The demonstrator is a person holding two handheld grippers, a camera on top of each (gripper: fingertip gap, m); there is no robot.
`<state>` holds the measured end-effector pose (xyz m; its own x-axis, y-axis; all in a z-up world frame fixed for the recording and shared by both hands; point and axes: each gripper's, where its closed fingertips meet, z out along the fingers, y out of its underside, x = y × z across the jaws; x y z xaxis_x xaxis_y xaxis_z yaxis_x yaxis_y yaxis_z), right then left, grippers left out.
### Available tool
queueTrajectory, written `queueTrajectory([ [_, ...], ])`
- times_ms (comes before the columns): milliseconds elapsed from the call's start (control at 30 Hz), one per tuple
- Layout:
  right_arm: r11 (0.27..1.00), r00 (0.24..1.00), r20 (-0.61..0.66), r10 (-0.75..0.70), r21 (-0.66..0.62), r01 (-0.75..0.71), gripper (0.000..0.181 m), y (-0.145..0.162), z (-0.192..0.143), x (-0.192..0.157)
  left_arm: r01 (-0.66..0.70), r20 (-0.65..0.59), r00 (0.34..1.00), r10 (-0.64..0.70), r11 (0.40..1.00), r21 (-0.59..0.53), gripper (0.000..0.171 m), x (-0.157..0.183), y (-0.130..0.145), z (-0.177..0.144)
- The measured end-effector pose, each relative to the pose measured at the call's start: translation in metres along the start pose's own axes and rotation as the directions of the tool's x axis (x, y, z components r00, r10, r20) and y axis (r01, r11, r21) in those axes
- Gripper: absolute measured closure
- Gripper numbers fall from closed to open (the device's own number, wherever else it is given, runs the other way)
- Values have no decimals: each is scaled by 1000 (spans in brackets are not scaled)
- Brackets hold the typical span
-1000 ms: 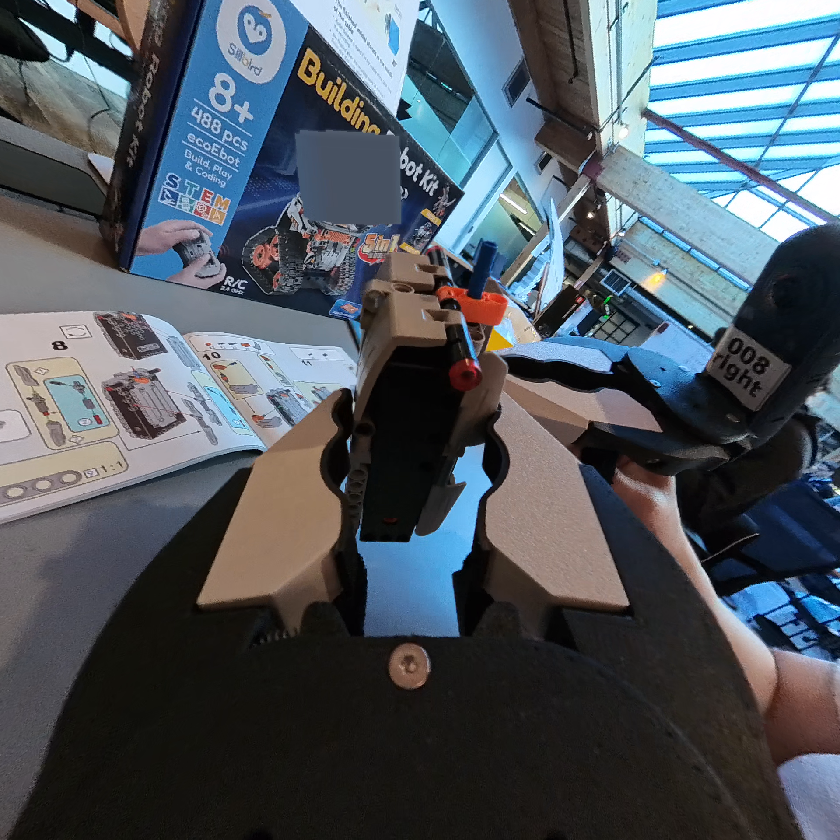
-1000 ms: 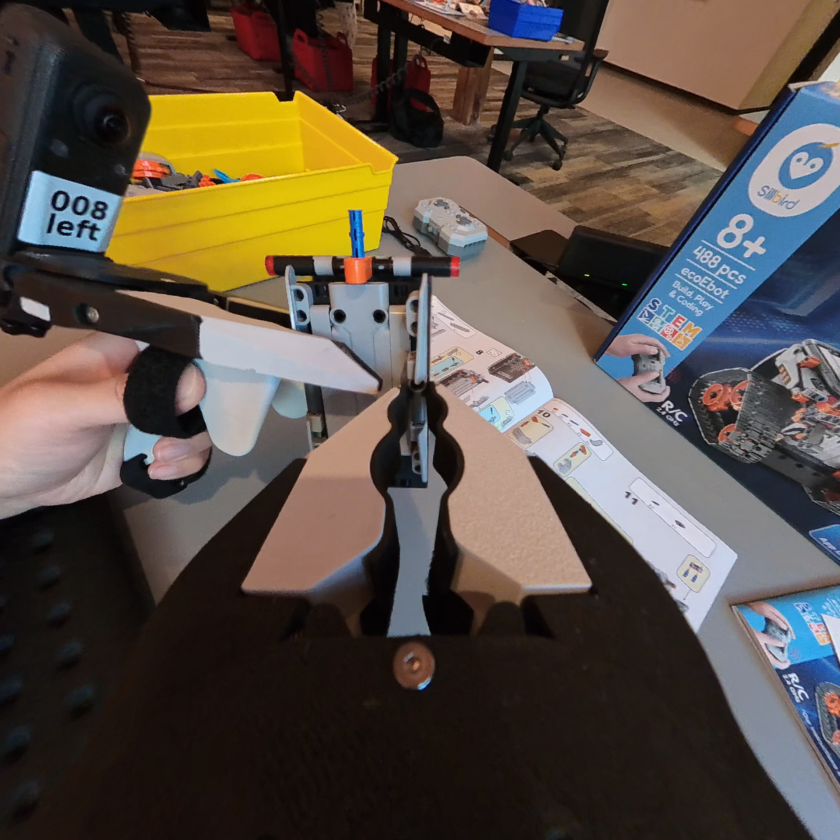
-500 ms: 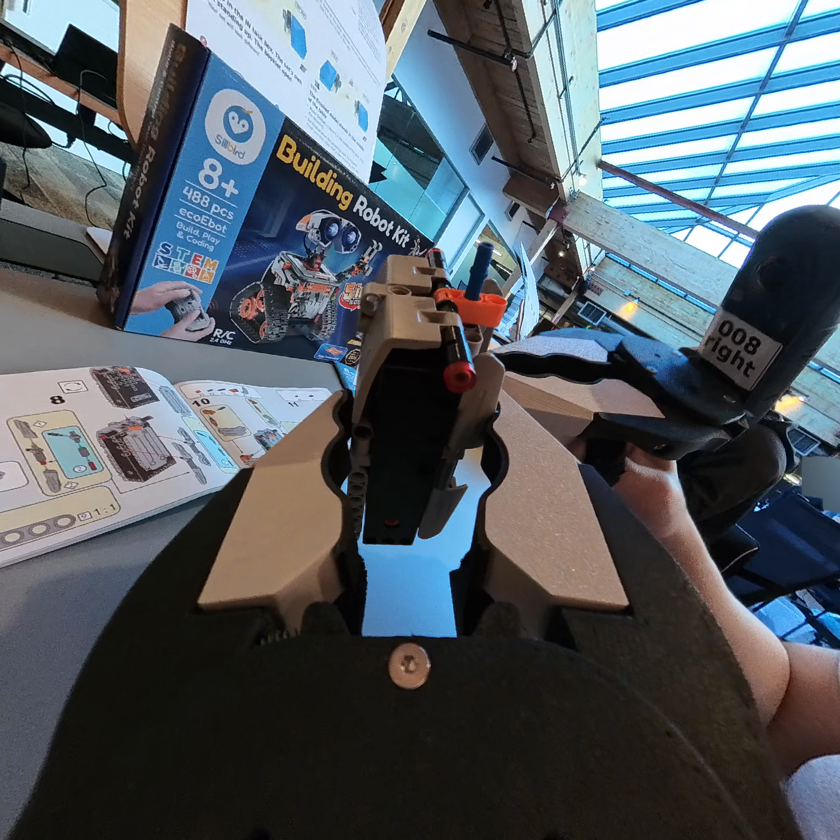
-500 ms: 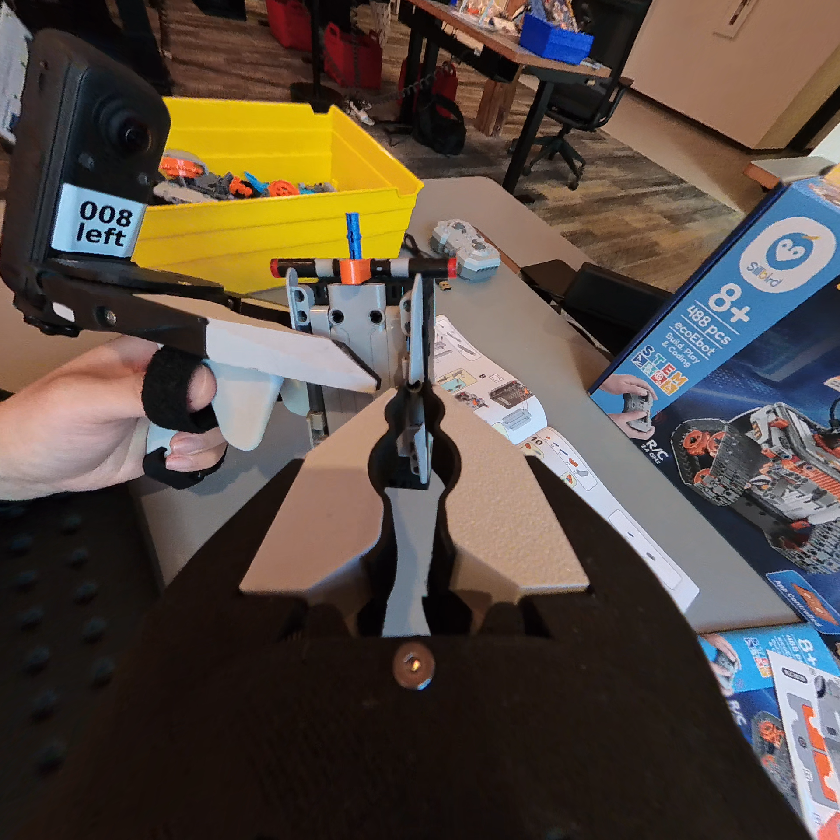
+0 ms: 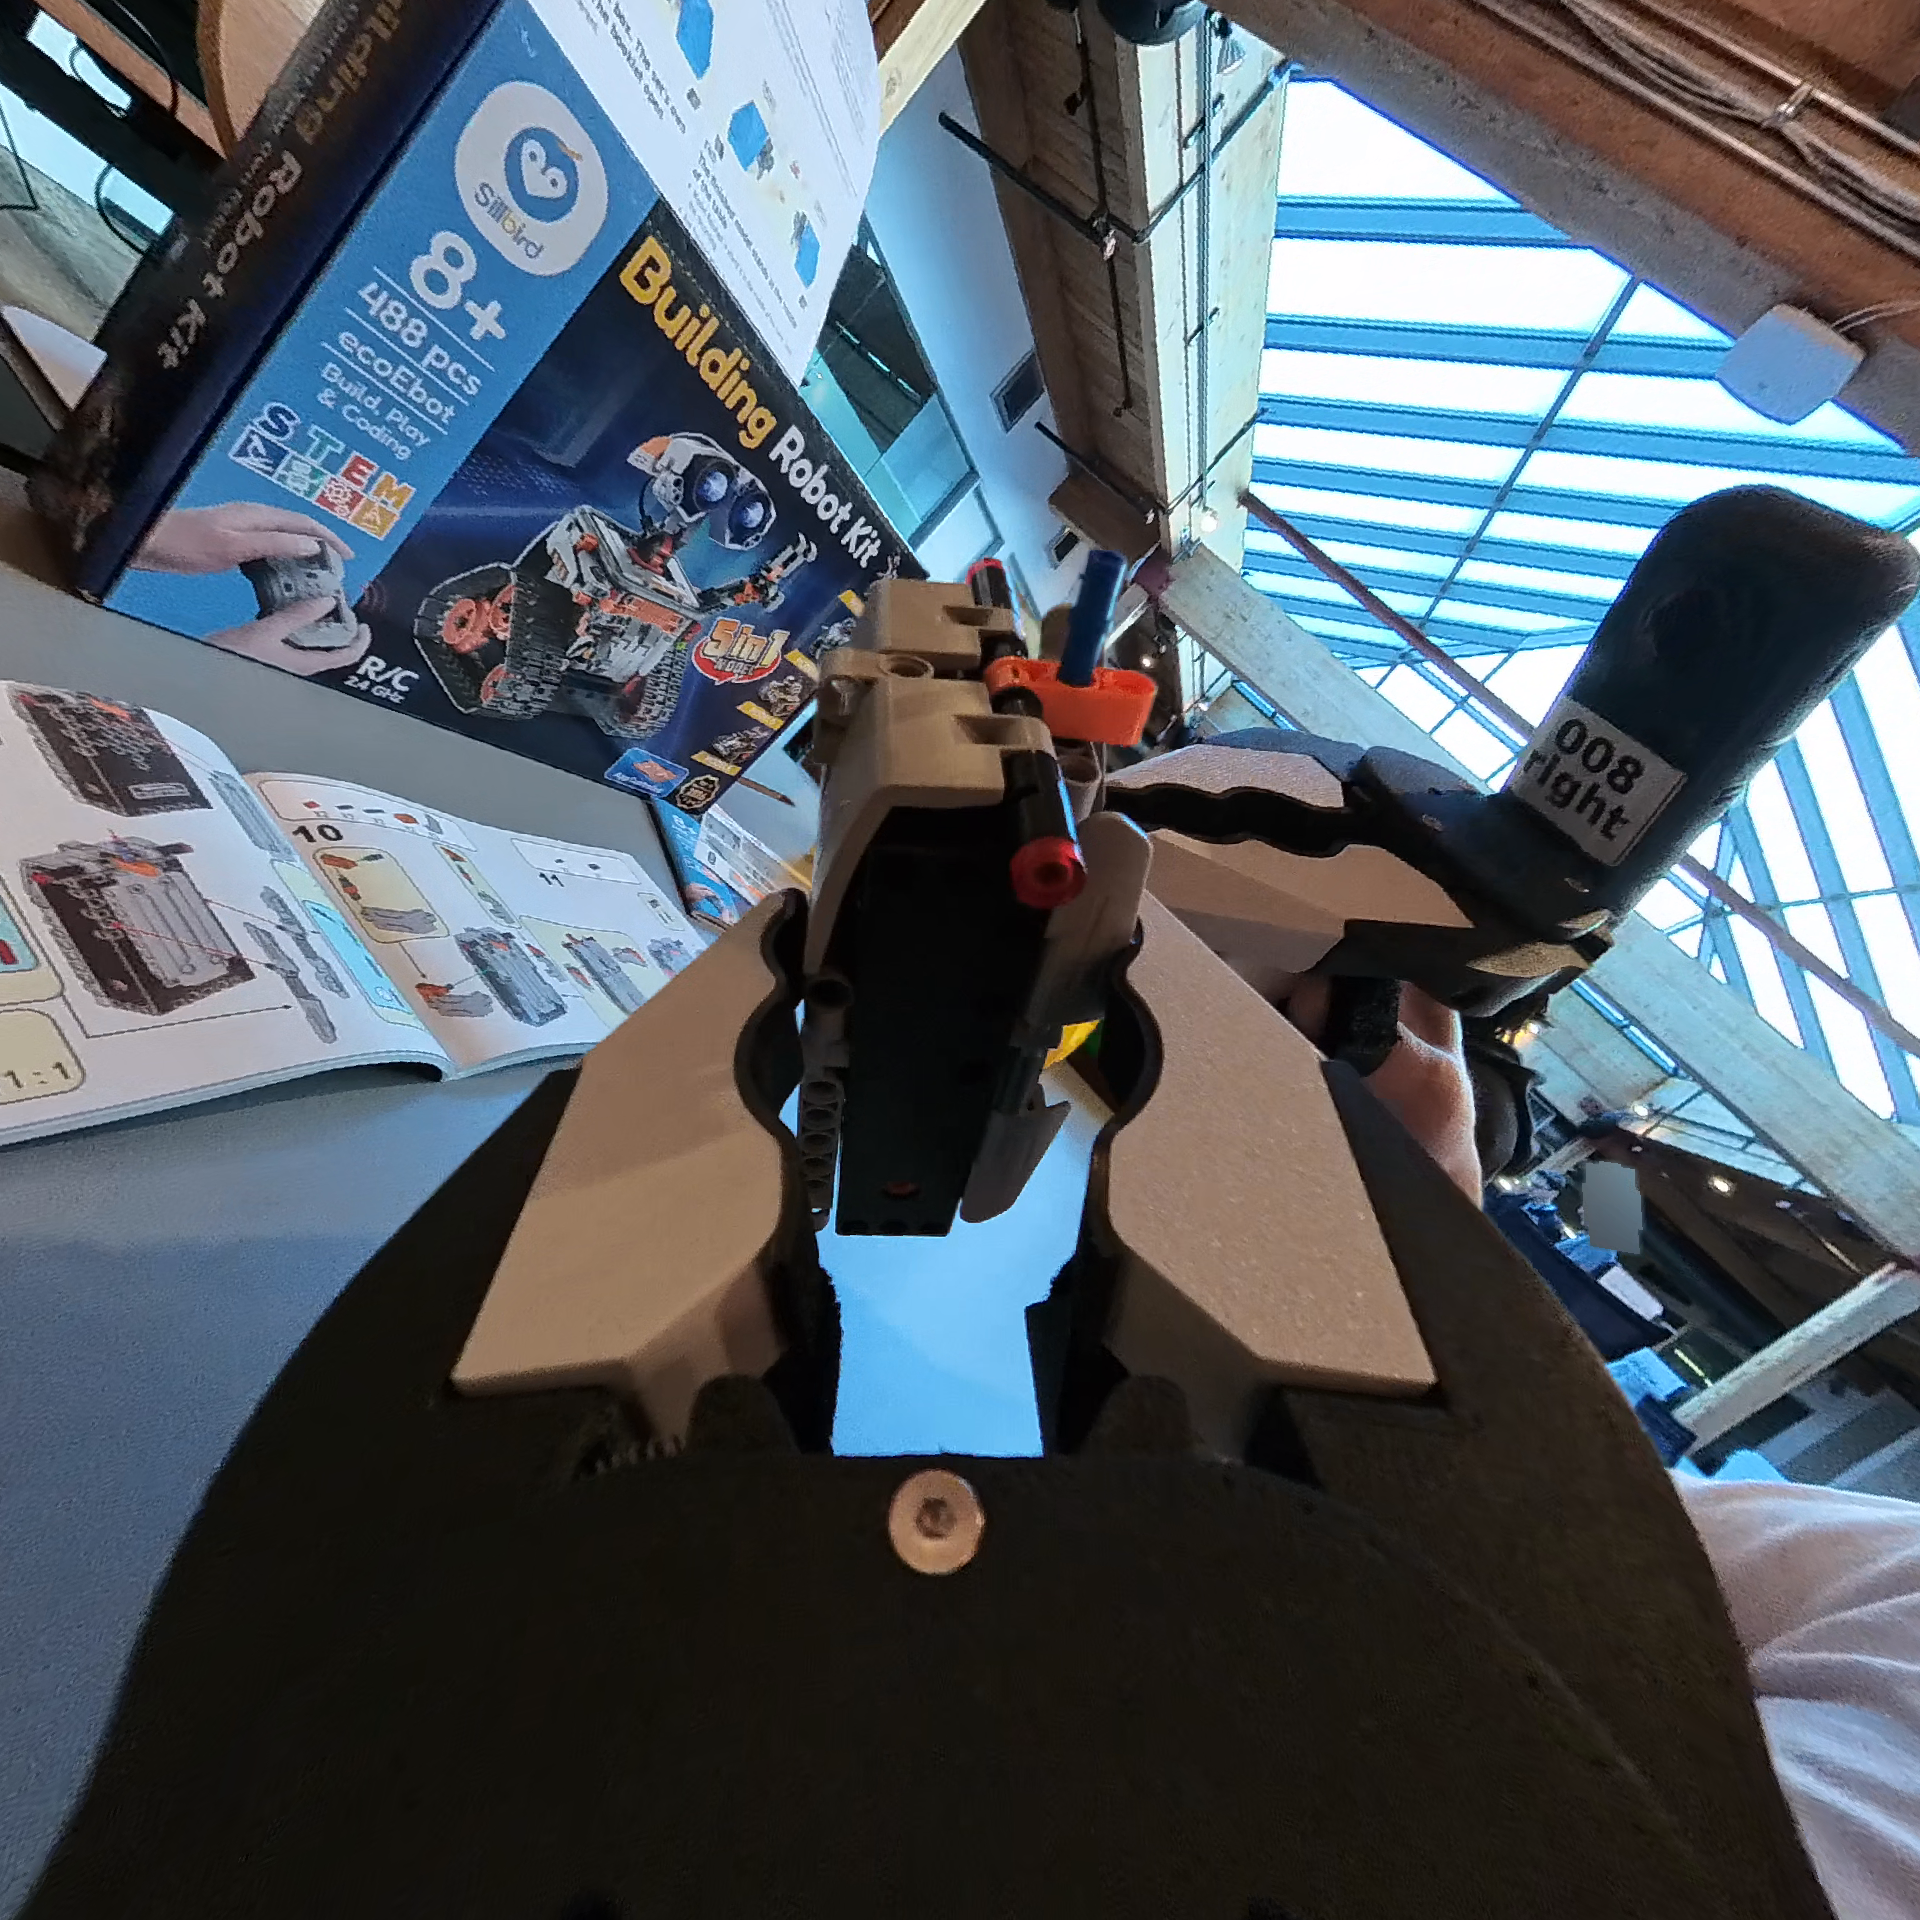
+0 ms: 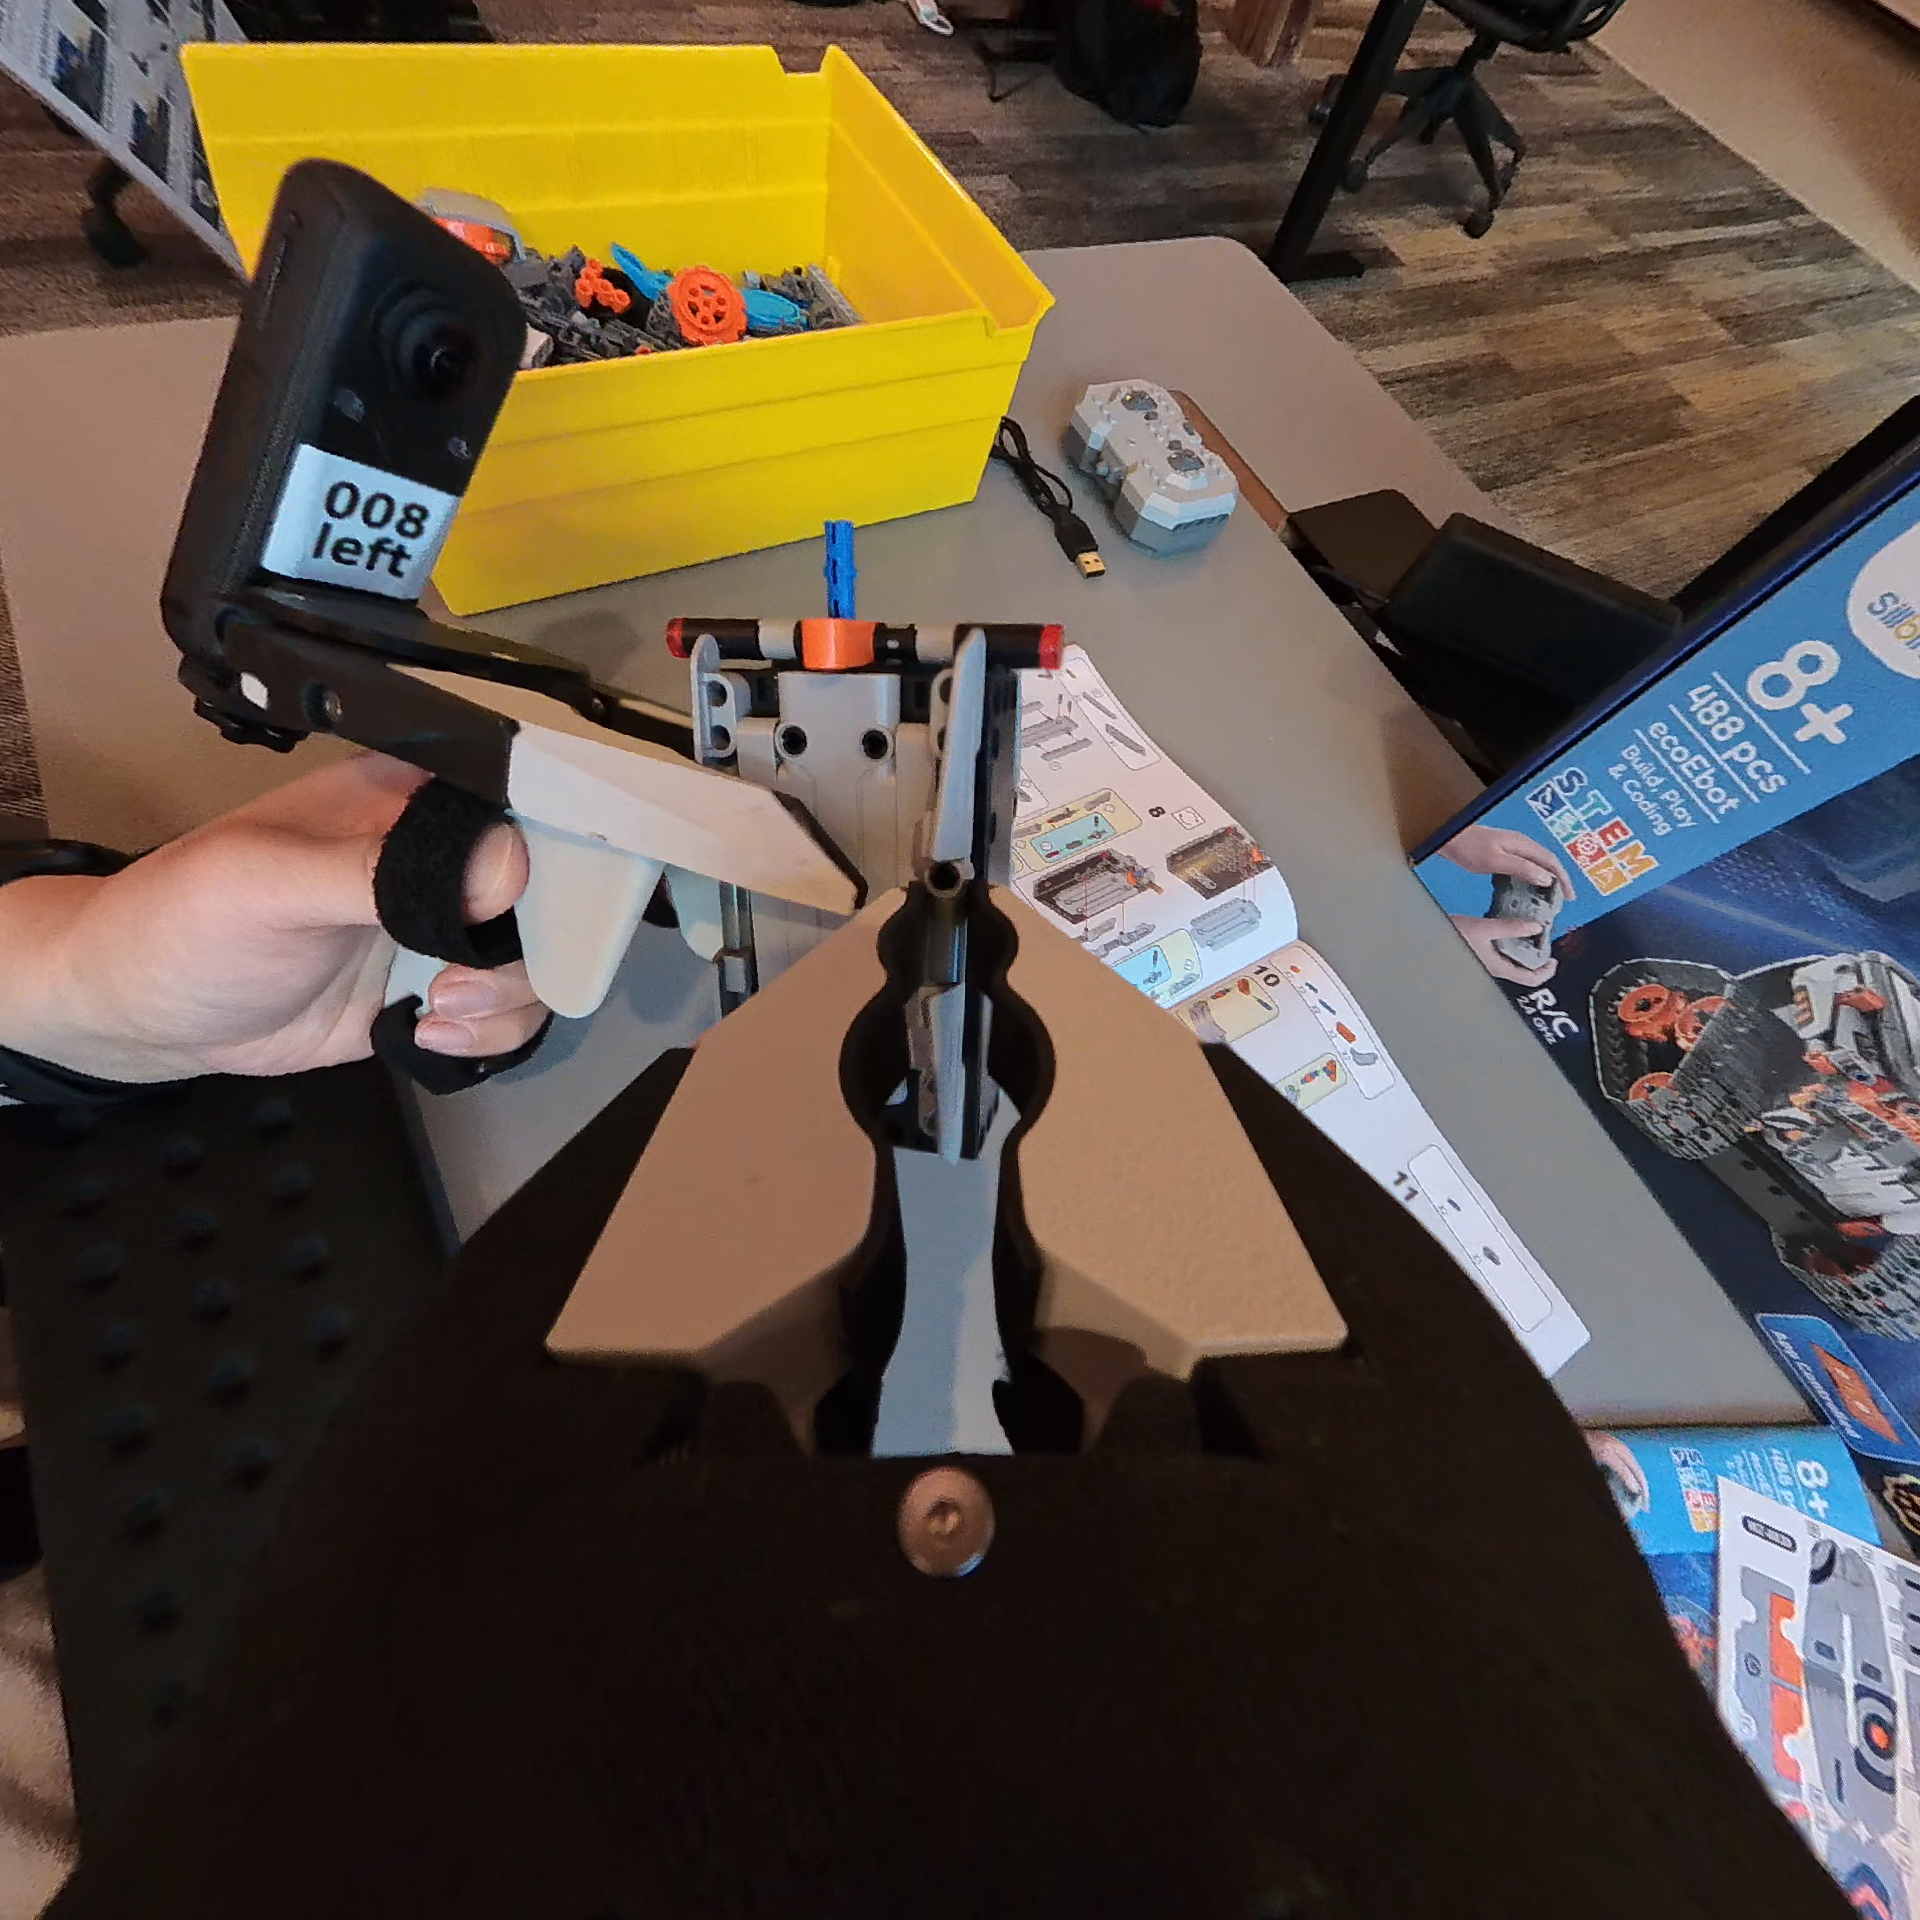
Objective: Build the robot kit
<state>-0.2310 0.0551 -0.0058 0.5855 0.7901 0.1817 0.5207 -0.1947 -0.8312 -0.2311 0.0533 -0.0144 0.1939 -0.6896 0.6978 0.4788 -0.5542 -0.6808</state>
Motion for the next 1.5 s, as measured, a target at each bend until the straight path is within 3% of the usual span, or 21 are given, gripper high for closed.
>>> queueTrajectory([
  [400, 1000, 999, 47, 26, 16, -27, 174, -8, -1, -5, 143, -88, 986, -141, 990, 17, 118, 4, -5, -4],
  [733, 996, 995, 56, 78, -51, -75, 174, -3, 7, -3, 251, -96, 964, -250, 968, 1, 117, -4, -2, -4],
  [1067, 995, 984, 153, 95, -37, -90, 175, -10, 3, -6, 129, -92, 988, -127, 992, 12, 118, 4, -6, -6],
  [1333, 999, 984, 169, 52, -3, -52, 174, -12, 0, -11, -59, -28, 998, 59, 998, -6, 118, 8, -7, -8],
  [1500, 993, 980, 176, 98, 51, -108, 174, -19, -1, -13, -65, -46, 997, 66, 997, 29, 118, 12, -12, -11],
])
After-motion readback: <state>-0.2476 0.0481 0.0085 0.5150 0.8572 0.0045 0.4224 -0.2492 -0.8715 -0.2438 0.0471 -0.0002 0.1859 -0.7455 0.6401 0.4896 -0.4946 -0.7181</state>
